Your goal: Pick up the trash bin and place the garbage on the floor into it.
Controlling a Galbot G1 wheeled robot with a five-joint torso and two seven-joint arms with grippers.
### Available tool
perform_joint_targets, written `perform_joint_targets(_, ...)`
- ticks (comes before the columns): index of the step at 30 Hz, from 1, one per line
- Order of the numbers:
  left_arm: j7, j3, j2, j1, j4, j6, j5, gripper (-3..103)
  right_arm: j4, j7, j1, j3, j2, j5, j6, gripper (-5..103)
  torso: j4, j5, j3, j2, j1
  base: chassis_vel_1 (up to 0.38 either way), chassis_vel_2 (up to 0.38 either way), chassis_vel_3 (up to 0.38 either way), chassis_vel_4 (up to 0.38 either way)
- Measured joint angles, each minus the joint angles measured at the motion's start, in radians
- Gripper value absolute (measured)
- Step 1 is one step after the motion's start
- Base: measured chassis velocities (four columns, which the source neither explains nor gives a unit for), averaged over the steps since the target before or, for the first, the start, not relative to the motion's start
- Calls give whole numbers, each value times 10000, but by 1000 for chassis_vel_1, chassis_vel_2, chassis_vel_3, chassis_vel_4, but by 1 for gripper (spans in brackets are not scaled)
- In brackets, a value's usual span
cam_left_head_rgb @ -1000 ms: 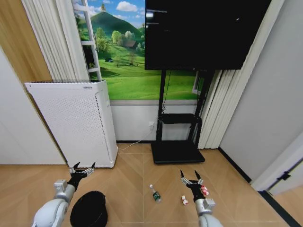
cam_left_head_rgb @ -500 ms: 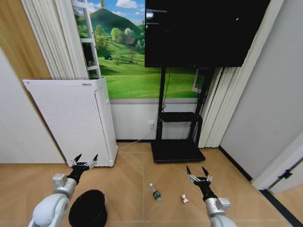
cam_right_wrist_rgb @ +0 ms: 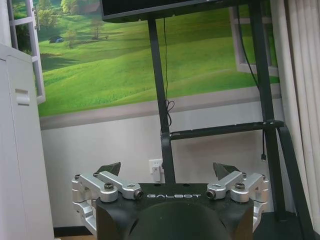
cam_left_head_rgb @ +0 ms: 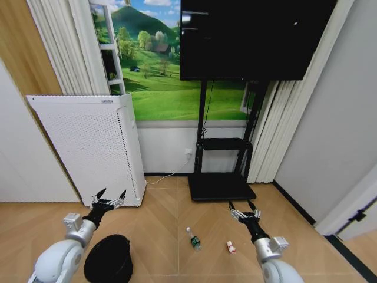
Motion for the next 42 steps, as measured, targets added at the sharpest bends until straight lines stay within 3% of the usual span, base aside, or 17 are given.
perform_joint_targets(14, -94, -31, 25, 40, 150, -10, 56, 100, -528, -77, -5, -8, -106, -36, 282, 100, 0, 0, -376, -575, -201, 0, 0, 0, 0)
perform_joint_targets(27, -118, 37, 9, 19, 197, -17, 150, 100, -795, -71, 4, 19, -79, -47, 471, 100, -1, 0, -504, -786, -284, 0, 0, 0, 0)
perform_joint_targets(37, -107, 1, -110, 76, 353, -214, 429, 100, -1105, -14, 137, -113, -66, -168, 542, 100, -1, 0, -1009, -1504, -498, 0, 0, 0, 0)
perform_joint_targets(42, -108, 21, -134, 61, 353, -210, 387, 100, -1168, -4, 130, -116, -87, -171, 543, 100, -1, 0, -1112, -1670, -559, 0, 0, 0, 0)
